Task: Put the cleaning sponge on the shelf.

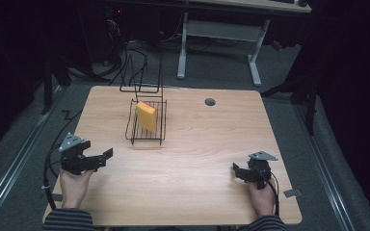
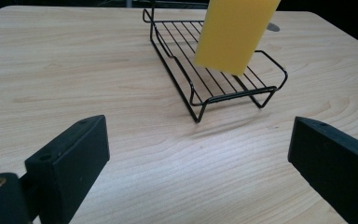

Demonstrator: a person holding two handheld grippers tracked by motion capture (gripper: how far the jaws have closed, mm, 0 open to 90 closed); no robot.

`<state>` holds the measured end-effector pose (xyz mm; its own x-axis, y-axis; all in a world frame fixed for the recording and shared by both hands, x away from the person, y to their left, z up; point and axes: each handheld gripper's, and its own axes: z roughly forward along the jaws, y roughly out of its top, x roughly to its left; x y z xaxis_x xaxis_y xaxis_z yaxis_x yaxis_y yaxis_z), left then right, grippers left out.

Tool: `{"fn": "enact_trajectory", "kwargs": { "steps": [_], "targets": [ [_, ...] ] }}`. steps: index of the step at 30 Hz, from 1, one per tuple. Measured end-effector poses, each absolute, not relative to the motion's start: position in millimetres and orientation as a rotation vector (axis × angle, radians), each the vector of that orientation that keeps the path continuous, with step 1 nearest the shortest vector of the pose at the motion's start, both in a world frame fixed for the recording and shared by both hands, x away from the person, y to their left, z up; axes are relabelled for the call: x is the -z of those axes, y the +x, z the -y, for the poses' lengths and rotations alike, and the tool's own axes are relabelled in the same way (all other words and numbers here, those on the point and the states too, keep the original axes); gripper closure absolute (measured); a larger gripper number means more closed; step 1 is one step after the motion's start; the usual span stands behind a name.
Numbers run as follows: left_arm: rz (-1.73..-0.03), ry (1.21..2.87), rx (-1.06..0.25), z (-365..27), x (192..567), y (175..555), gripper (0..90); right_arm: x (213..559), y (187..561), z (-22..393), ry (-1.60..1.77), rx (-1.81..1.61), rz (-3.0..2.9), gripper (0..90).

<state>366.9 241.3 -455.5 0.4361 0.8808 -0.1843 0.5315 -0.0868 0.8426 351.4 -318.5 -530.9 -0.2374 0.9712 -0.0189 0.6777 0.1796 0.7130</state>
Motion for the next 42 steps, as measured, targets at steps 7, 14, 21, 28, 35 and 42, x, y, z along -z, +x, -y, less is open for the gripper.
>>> {"fn": "enact_trajectory", "kwargs": {
  "steps": [7, 14, 21, 28, 35, 42],
  "targets": [
    [-1.232, 1.766, -0.452, -241, 468, 364, 6.7, 531, 351, 319, 1.546, -0.815, -1.985, 21.7],
    [-1.247, 1.775, -0.439, -240, 479, 364, 7.0, 531, 351, 319, 1.546, -0.814, -1.985, 21.7],
    [-1.270, 1.779, -0.425, -239, 491, 364, 7.4, 531, 351, 319, 1.545, -0.815, -1.985, 21.7],
    [-1.286, 1.799, -0.421, -237, 502, 364, 7.9, 531, 351, 319, 1.544, -0.815, -1.985, 21.7],
    [-1.304, 1.824, -0.416, -234, 513, 364, 8.1, 531, 351, 318, 1.546, -0.814, -1.985, 21.7],
    [-1.312, 1.840, -0.420, -231, 519, 364, 8.1, 531, 351, 318, 1.546, -0.814, -1.984, 21.7]
  ]
}}
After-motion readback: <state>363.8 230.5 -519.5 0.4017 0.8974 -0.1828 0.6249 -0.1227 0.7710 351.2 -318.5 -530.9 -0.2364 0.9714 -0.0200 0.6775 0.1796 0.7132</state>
